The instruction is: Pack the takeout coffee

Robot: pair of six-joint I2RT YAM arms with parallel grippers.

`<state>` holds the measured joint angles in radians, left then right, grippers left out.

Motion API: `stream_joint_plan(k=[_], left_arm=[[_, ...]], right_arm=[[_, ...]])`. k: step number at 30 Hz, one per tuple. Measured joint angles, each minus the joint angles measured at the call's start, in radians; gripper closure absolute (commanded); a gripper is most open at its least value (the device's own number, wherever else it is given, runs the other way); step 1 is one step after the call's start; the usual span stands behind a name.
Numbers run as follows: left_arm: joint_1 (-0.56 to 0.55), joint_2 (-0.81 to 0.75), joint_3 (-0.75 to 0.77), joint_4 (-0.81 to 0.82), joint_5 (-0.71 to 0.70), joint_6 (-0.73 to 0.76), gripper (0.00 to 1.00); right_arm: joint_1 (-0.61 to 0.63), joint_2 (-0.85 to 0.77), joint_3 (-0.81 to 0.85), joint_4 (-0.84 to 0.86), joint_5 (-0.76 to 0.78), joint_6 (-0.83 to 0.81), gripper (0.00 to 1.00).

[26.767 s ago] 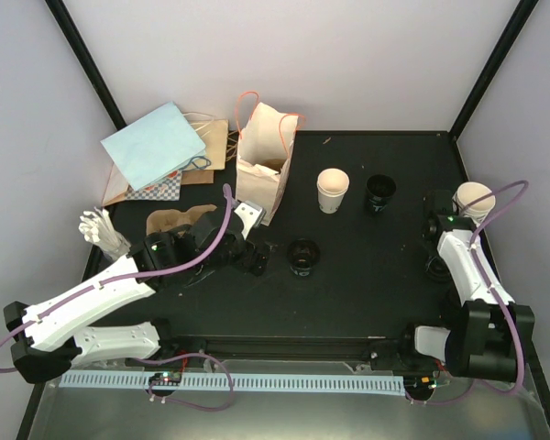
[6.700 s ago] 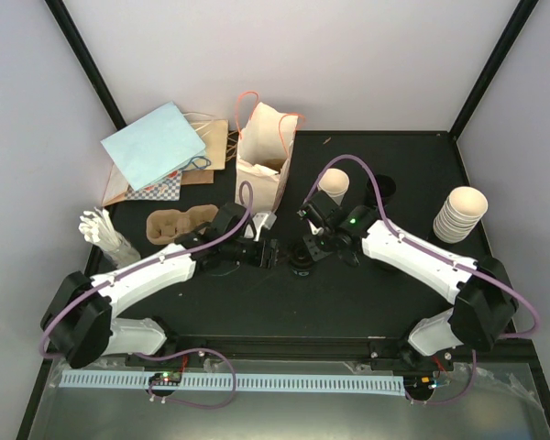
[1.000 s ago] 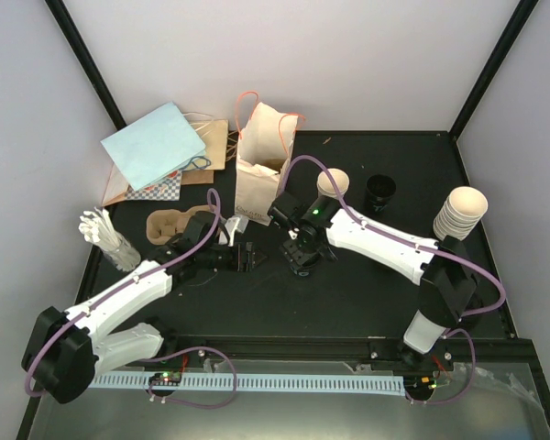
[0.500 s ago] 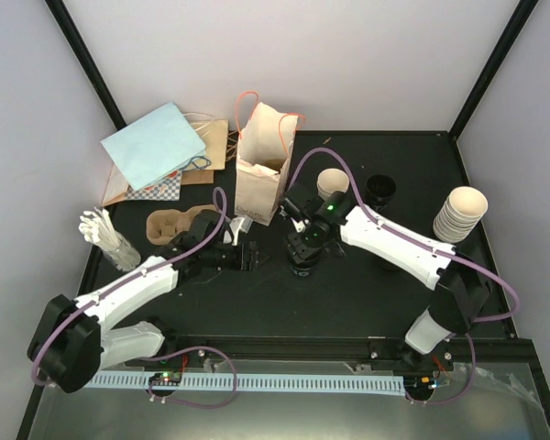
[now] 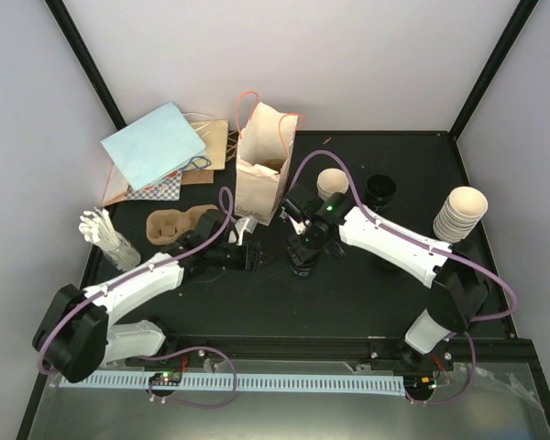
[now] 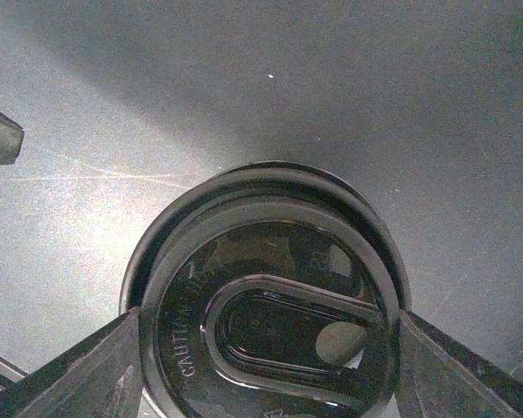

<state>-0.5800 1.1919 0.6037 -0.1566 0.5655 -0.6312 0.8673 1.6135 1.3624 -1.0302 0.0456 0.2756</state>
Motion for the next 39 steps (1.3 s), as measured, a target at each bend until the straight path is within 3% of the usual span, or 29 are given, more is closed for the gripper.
stream_joint_plan(k=[39], left_arm=[[-0.01, 0.014, 0.004, 0.01, 0.004, -0.002, 0.36]], right_arm=[[-0.004, 0.016, -0.032, 0.019, -0.002, -0.008, 0.26]])
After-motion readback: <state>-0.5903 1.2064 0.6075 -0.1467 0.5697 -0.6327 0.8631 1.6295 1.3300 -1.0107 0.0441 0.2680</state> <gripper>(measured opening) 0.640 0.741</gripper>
